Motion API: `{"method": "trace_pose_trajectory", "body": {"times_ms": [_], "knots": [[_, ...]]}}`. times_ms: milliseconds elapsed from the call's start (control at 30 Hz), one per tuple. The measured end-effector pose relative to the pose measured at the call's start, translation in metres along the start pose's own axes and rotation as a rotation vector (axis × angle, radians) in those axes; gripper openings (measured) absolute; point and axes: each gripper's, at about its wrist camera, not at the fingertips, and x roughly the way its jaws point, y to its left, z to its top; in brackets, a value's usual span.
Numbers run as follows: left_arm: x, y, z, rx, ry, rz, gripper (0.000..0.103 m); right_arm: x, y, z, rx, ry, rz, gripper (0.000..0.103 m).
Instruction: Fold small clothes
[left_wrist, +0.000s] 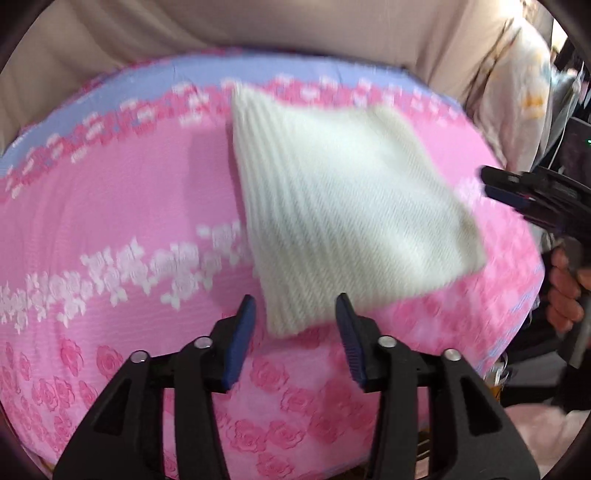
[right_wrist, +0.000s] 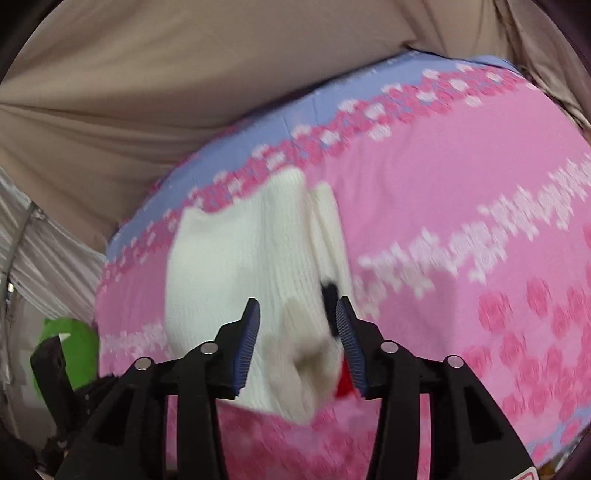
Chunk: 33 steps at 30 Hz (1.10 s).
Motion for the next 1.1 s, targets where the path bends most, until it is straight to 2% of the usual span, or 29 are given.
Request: {"method": "trace_pose_trajectory", "body": {"times_ms": [100,167,233,267,333,400,433,500,567,633,700,733,800,833,900,933,967,1000,1100], "knots": [[-0.001,-0.011,0.018,-0.019,-0.044,0.004,0.05,0.041,0.006,0.029,-0.019,0.044,-0.014,0.05],[0.005,-0.017,0.031,-0.026,-0.051,0.012,0.05,0.074,0.011,0.034,-0.026,0.092,-0.012,0.05],[0.014,-0.023,0.037,-0.026,-0.042,0.038,0.05,0.108,0.016,0.04,-0.075,0.174,-0.023,0.015],[0.019,-0.025,0.04,-0.029,-0.038,0.048,0.05,0.109,0.02,0.04,-0.1,0.172,-0.038,0.015],[0.024,-0.025,0.042,-0.046,-0.044,0.063,0.05,0.087,0.03,0.053,-0.146,0.087,-0.01,0.014],[0.034,-0.019,0.041,-0.065,-0.037,0.081,0.051,0.074,0.027,0.06,-0.159,0.044,-0.006,0.014],[0.043,-0.017,0.04,-0.078,-0.019,0.09,0.051,0.084,0.019,0.06,-0.158,0.072,-0.03,0.015],[0.061,-0.013,0.036,-0.107,0.014,0.109,0.056,0.123,-0.002,0.051,-0.175,0.222,-0.095,0.021],[0.067,-0.015,0.033,-0.097,0.021,0.146,0.059,0.108,-0.008,0.052,-0.118,0.186,-0.038,0.021],[0.065,-0.016,0.032,-0.099,0.024,0.15,0.059,0.075,0.0,0.053,-0.114,0.107,-0.038,0.02],[0.064,-0.015,0.031,-0.118,0.03,0.153,0.059,0.037,0.016,0.044,-0.185,0.046,-0.022,0.02],[0.065,-0.013,0.029,-0.135,0.037,0.151,0.059,0.024,0.023,0.037,-0.224,0.045,-0.007,0.02],[0.069,-0.012,0.025,-0.156,0.053,0.151,0.06,0.013,0.035,0.009,-0.302,0.109,0.044,0.015],[0.071,-0.012,0.023,-0.162,0.06,0.157,0.06,0.017,0.038,-0.005,-0.328,0.148,0.041,0.013],[0.074,-0.014,0.02,-0.168,0.064,0.171,0.061,0.043,0.037,-0.037,-0.403,0.236,-0.044,0.011],[0.075,-0.015,0.019,-0.169,0.064,0.176,0.061,0.064,0.024,-0.054,-0.437,0.278,-0.127,0.005],[0.077,-0.017,0.017,-0.164,0.07,0.19,0.063,0.074,0.013,-0.063,-0.437,0.298,-0.161,0.002],[0.077,-0.018,0.016,-0.162,0.076,0.201,0.063,0.074,0.005,-0.065,-0.403,0.27,-0.112,0.002],[0.065,-0.025,0.016,-0.183,0.064,0.204,0.062,0.055,0.003,-0.049,-0.333,0.275,-0.067,0.002]]}}
